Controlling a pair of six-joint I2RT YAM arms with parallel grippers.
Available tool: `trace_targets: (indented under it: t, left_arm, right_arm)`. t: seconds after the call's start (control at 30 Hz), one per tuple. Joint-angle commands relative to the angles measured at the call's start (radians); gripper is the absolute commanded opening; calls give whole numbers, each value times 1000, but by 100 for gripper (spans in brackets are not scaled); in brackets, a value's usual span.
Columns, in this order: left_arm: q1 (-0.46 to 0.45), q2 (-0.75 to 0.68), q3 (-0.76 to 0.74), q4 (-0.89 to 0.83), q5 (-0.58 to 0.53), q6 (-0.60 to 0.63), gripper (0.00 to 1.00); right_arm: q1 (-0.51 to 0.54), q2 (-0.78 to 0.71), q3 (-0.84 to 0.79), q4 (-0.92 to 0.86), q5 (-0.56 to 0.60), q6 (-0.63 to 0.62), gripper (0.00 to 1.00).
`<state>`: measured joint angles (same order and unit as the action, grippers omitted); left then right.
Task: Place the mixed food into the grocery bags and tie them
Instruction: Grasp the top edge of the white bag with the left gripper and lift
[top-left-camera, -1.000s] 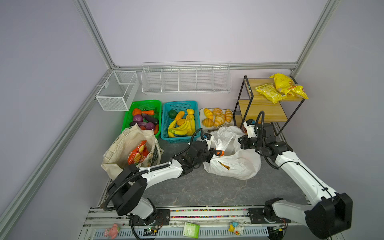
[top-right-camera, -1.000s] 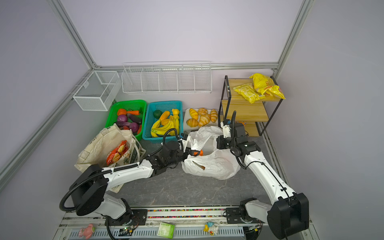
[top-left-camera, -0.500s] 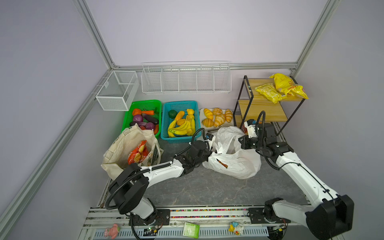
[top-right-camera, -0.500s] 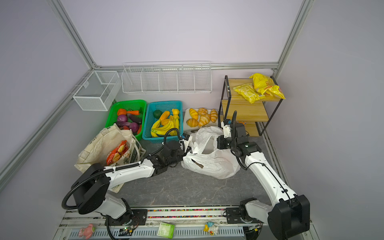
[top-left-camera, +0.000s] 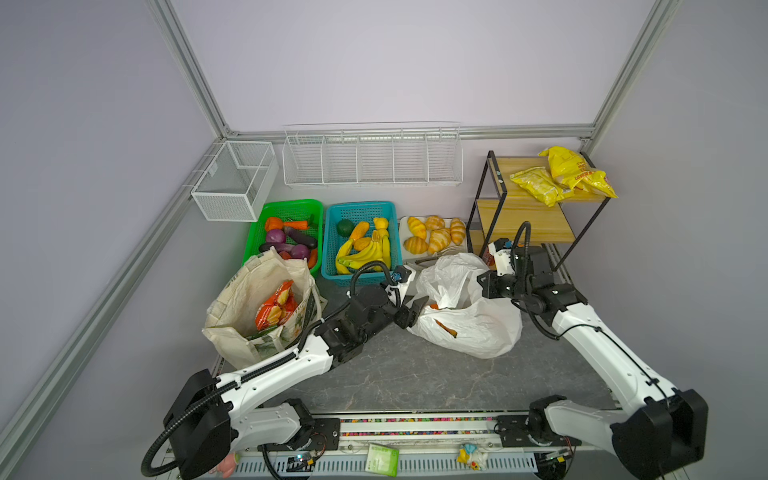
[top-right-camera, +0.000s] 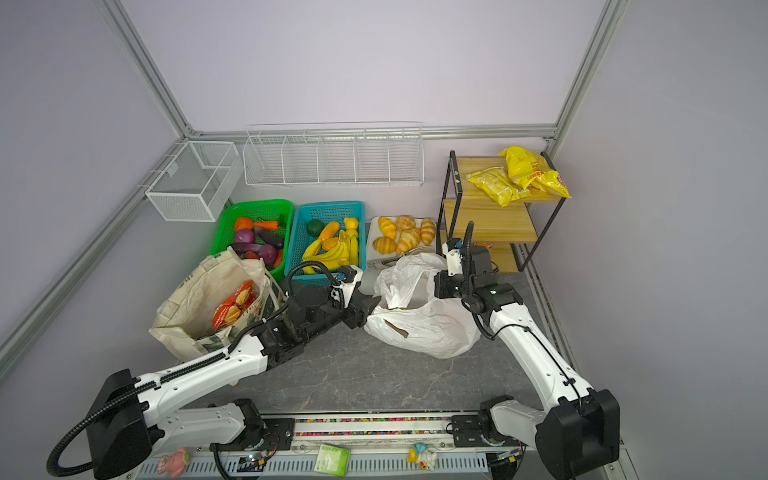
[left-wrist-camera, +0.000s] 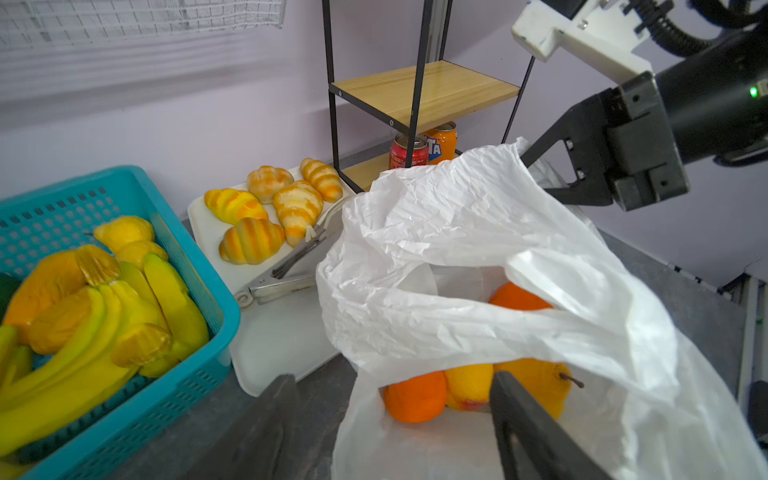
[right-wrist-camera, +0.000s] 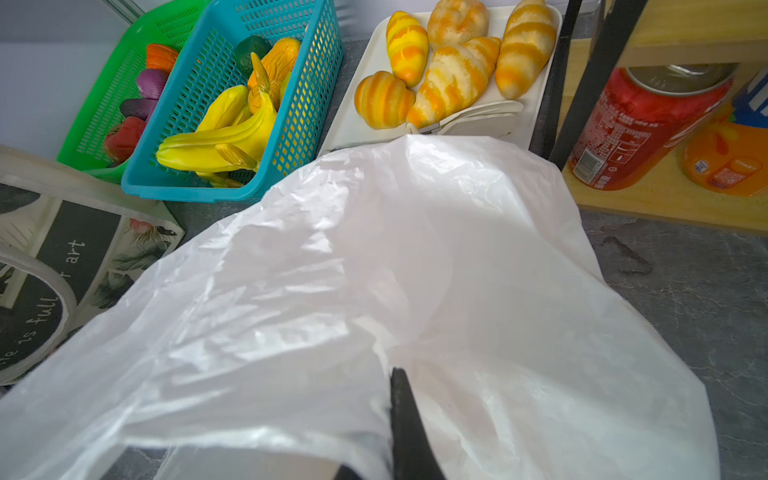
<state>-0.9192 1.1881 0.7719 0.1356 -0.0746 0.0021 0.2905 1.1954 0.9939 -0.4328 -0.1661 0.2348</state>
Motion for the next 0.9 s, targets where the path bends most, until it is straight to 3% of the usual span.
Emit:
trace_targets:
  t: [0.0, 0.07, 0.27, 0.57, 0.87]
  left_arm:
    - [-2, 5, -16, -1, 40, 221, 71]
    - [-1, 17, -17, 12, 118, 335, 70]
    - [-1, 95, 29, 45, 198, 527, 71]
    - [-4, 190, 125, 210, 208, 492, 71]
    - [-6, 187, 116, 232, 211, 491, 68]
  right_arm:
    - [6, 3, -5, 9, -17, -5, 6]
    - [7, 8, -3, 10, -20, -6, 7]
    - [12, 12, -6, 13, -22, -6, 6]
    - [15, 12, -10, 10, -25, -7, 7]
    - [16, 21, -1, 11, -29, -9, 7]
